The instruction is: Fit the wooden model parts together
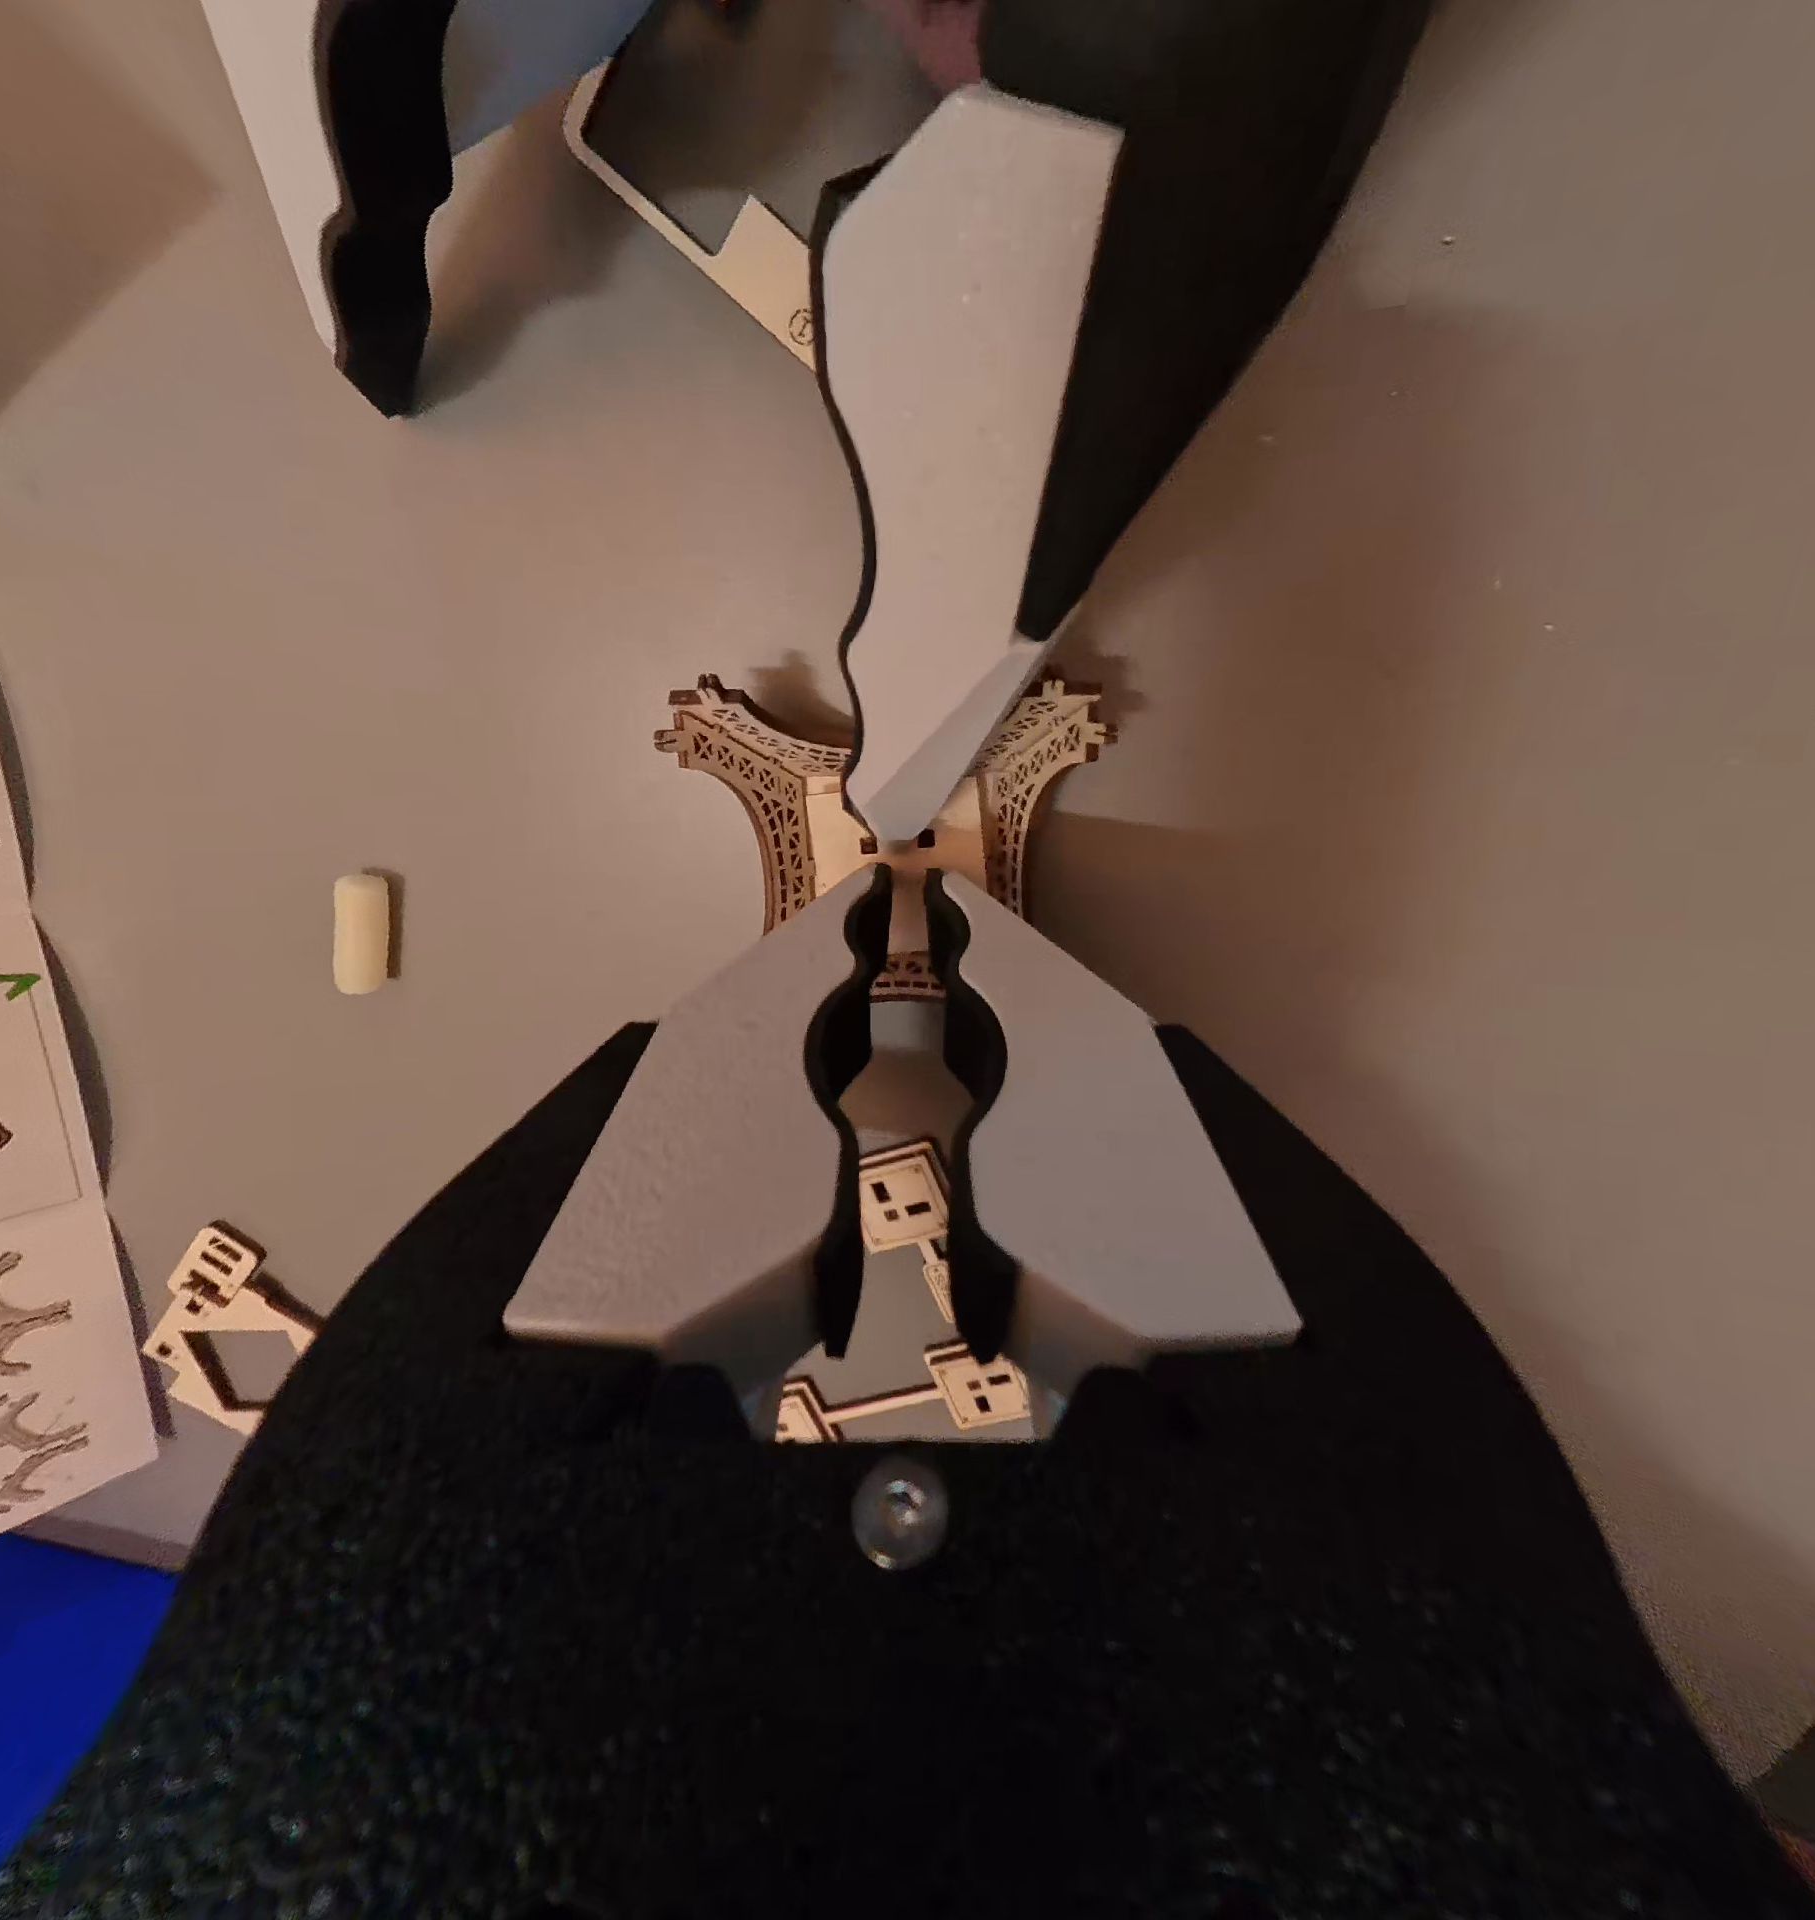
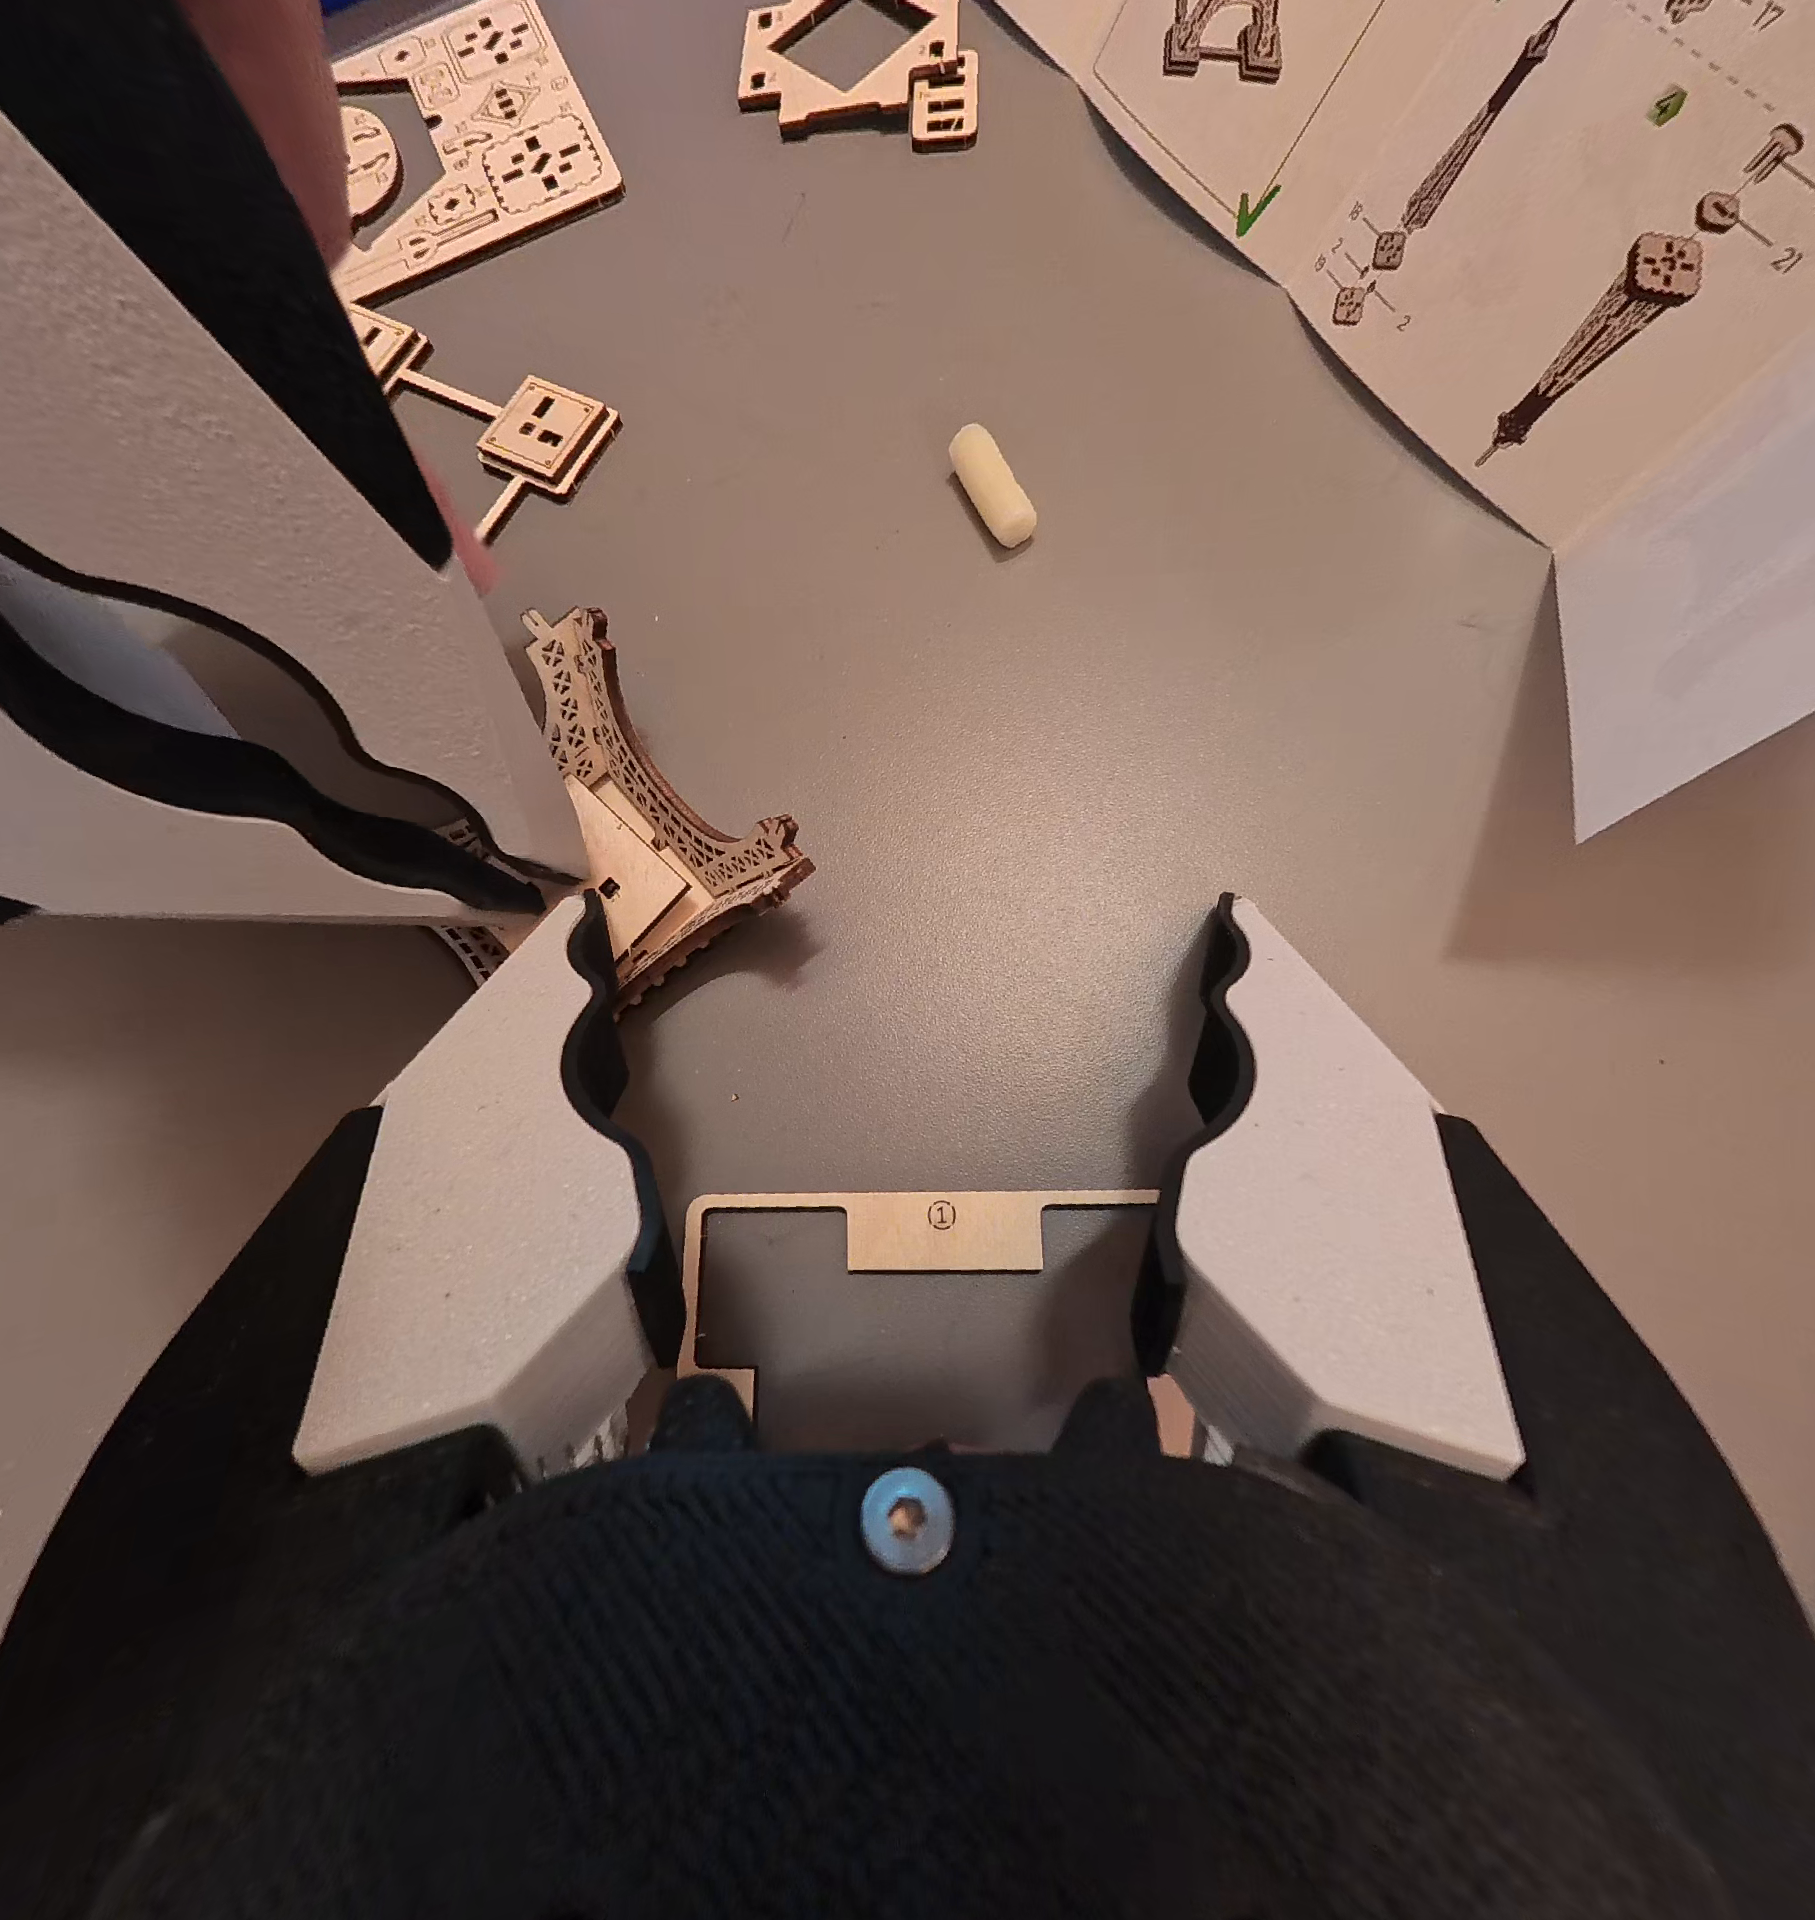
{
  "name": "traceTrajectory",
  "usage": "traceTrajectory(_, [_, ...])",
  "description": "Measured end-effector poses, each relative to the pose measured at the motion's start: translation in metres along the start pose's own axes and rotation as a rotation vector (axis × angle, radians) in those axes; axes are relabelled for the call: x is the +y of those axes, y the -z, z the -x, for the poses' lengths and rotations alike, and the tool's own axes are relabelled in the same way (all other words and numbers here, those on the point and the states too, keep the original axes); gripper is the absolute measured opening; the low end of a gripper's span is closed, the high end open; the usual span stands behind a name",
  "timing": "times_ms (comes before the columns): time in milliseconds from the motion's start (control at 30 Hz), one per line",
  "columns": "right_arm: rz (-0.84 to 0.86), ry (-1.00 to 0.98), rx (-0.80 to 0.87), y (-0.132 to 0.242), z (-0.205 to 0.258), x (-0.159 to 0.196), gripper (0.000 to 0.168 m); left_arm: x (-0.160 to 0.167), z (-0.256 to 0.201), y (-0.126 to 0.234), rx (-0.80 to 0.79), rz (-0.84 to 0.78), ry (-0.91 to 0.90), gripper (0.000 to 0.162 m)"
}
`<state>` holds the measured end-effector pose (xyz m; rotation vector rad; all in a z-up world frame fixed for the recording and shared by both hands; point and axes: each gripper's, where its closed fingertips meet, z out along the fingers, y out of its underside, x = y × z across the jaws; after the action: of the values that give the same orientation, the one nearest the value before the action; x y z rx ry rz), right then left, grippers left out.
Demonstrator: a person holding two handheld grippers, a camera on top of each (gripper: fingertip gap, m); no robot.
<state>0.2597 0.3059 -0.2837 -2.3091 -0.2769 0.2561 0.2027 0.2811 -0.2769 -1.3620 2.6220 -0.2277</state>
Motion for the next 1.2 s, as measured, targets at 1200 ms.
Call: traceTrajectory(1200, [-0.002,-0.001,0.001,0.000,0.000,0.000,0.112,0.007,-0.001,0.002,0.013,-0.114,0.078,0.019])
